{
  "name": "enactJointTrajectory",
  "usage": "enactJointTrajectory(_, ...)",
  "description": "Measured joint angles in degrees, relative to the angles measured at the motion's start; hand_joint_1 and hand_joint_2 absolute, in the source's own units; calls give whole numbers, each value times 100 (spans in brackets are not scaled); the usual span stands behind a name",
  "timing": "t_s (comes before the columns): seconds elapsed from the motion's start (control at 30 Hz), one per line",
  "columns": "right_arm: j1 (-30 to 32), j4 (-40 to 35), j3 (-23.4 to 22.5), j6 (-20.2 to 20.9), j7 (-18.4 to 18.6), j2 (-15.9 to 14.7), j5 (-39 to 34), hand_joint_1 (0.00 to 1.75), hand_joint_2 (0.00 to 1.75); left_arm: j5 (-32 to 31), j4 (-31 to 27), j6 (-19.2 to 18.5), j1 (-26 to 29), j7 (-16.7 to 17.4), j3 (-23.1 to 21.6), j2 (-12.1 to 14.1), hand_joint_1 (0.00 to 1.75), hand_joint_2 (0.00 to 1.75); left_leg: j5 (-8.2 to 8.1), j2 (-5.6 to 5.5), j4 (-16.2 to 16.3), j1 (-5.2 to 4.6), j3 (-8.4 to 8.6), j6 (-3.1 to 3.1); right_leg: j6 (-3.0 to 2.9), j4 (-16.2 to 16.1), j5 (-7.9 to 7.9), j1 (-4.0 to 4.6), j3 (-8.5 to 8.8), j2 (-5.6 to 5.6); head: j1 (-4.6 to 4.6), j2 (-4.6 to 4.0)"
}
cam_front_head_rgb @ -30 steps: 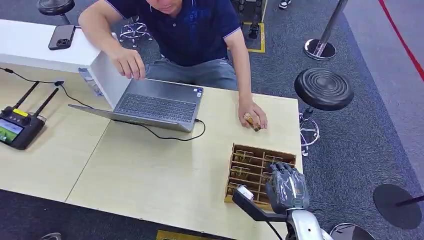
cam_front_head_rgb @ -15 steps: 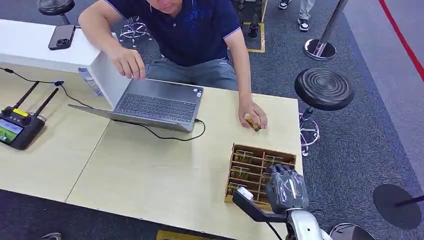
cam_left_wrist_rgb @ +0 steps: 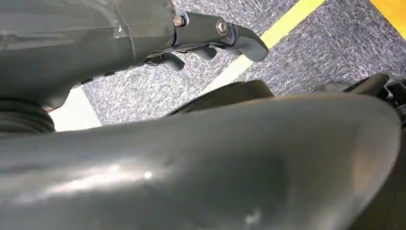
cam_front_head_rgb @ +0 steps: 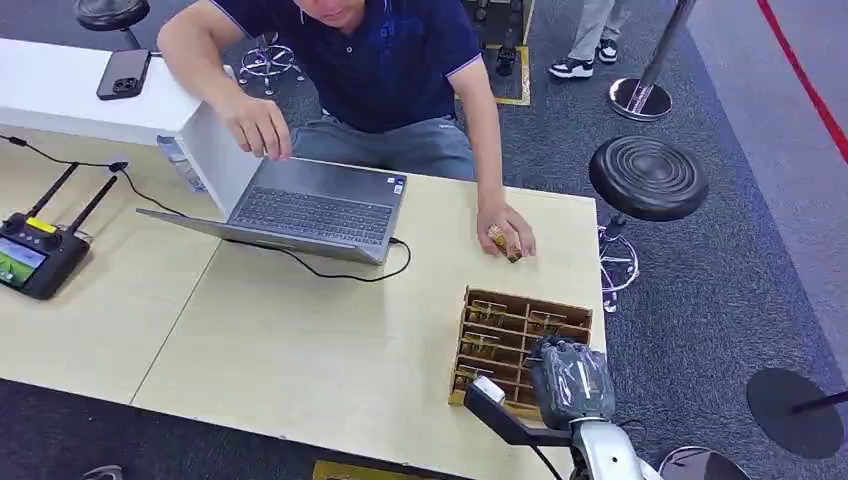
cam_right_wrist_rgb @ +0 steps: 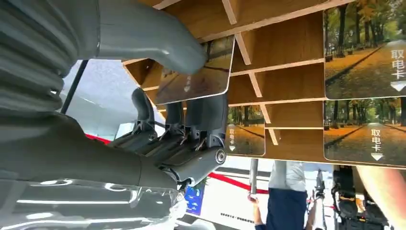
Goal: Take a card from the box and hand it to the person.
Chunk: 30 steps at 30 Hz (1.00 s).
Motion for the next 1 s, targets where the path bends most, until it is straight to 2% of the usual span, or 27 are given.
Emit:
enactJointTrajectory(0.07, 0, 0, 0, -26, 0, 0, -2, 129, 175, 0, 0, 0, 0, -11, 0, 0, 0, 0, 0, 0, 0, 0, 0, 0, 0, 0, 0, 0, 0, 0, 0, 0)
enactJointTrajectory(0.1, 0, 0, 0, -48, 0, 0, -2, 133, 175, 0, 0, 2, 0, -33, 0, 0, 0, 175, 0, 0, 0, 0, 0, 0, 0, 0, 0, 0, 0, 0, 0, 0)
enactJointTrajectory(0.2, 1, 0, 0, -94, 2, -2, -2, 143, 175, 0, 0, 9, 0, -88, 0, 0, 0, 175, 0, 0, 0, 0, 1, 0, 0, 0, 0, 0, 0, 0, 0, 0)
enactJointTrajectory(0.23, 1, 0, 0, -109, 2, -4, -2, 171, 175, 0, 0, 9, 0, -105, 0, 0, 0, 175, 0, 0, 0, 0, 1, 0, 0, 0, 0, 0, 0, 0, 0, 0)
enactJointTrajectory(0.5, 2, 2, 0, -219, -15, -15, -4, 171, 175, 0, 0, 22, 2, -129, -11, 0, 0, 175, 0, 0, 0, 0, 1, 0, 0, 0, 0, 0, 0, 0, 0, 0)
enactJointTrajectory(0.7, 20, 4, 0, -348, -7, -28, -4, 171, 175, 9, 0, 129, -17, -286, -9, 0, 0, 175, 0, 0, 0, 0, -1, 0, 0, 0, 0, 0, -1, 0, 0, 0)
enactJointTrajectory(1.0, -41, -85, -100, -999, -175, -26, 94, 171, 175, 0, 0, 52, -169, -271, 2, -2, 0, 175, 0, -1, 0, 0, -9, 0, 0, 1, 0, 0, 4, -2, 0, 0)
